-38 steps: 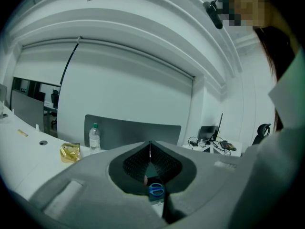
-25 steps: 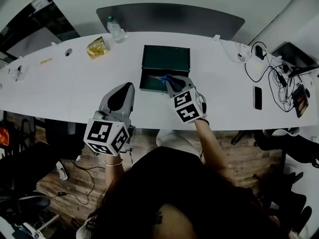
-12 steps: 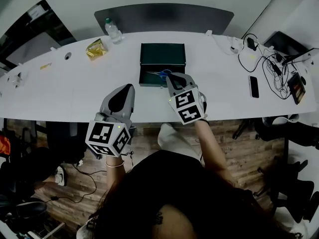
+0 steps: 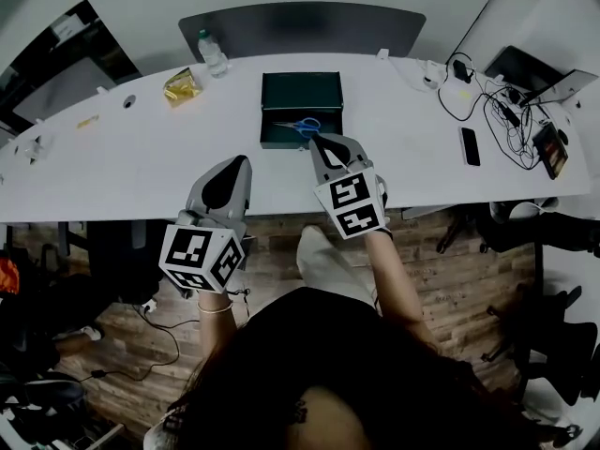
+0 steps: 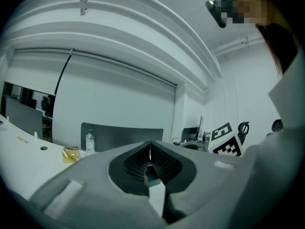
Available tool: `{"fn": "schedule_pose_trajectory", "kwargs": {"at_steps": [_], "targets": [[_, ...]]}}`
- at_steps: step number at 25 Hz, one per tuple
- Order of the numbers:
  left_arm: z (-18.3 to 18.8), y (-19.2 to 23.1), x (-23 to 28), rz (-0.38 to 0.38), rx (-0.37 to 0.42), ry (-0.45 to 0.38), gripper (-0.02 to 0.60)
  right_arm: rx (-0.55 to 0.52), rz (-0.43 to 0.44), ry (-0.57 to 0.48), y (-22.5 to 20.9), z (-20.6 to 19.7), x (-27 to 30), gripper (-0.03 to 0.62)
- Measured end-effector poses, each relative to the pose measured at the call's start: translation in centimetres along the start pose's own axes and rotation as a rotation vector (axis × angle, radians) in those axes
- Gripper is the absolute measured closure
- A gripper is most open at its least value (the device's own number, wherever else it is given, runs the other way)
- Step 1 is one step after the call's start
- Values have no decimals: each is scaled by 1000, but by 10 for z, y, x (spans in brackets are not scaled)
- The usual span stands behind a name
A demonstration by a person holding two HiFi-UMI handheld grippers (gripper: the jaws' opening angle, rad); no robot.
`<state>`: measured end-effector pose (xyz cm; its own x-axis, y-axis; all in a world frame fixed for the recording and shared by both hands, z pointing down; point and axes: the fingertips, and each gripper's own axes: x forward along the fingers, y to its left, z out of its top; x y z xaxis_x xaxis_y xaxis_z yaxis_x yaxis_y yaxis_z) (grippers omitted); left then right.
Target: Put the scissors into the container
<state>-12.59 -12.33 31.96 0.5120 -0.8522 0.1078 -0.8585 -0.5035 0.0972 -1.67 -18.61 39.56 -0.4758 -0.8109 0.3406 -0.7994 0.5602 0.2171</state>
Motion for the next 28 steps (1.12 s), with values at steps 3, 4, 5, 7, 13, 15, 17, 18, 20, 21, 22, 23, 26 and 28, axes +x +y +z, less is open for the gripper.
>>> {"fn": "schedule_pose_trajectory", "kwargs": {"at_steps": [3,4,5,7,13,15,17,18,20,21,22,23,26,28], "targets": [[1,-10,-13,-2,13,-8,568,7,-7,-25,8,2,-18,585],[1,-13,-17,-3,16,-11,569,10,-9,-35,11,3,-24,585],[1,-16,-21,-5,20,-14,569,13,-11,-45,14,5,-31,585],[1,-22,-31,-6,27,-18,568,20,-16,-67,20,9,-44,585],[1,-37,-58,-10,46,-32,568,41,-46,-127,36,21,-82,585],[1,-41,-66,-11,52,-35,568,54,-56,-144,40,23,-93,585],[1,-45,-73,-14,54,-40,568,61,-64,-158,44,25,-103,585],[2,-47,-77,-15,55,-42,568,61,-69,-164,46,26,-108,585],[2,-50,-85,-14,60,-45,569,63,-74,-174,51,27,-117,585],[2,-51,-88,-13,62,-46,569,66,-76,-178,54,27,-121,585],[2,-52,-91,-13,64,-48,568,69,-77,-181,57,28,-124,585],[2,-53,-94,-14,64,-50,568,74,-78,-185,59,29,-128,585],[1,-56,-102,-14,68,-54,568,86,-76,-199,66,31,-139,585],[0,-56,-105,-6,72,-56,568,87,-75,-207,70,33,-146,585]]}}
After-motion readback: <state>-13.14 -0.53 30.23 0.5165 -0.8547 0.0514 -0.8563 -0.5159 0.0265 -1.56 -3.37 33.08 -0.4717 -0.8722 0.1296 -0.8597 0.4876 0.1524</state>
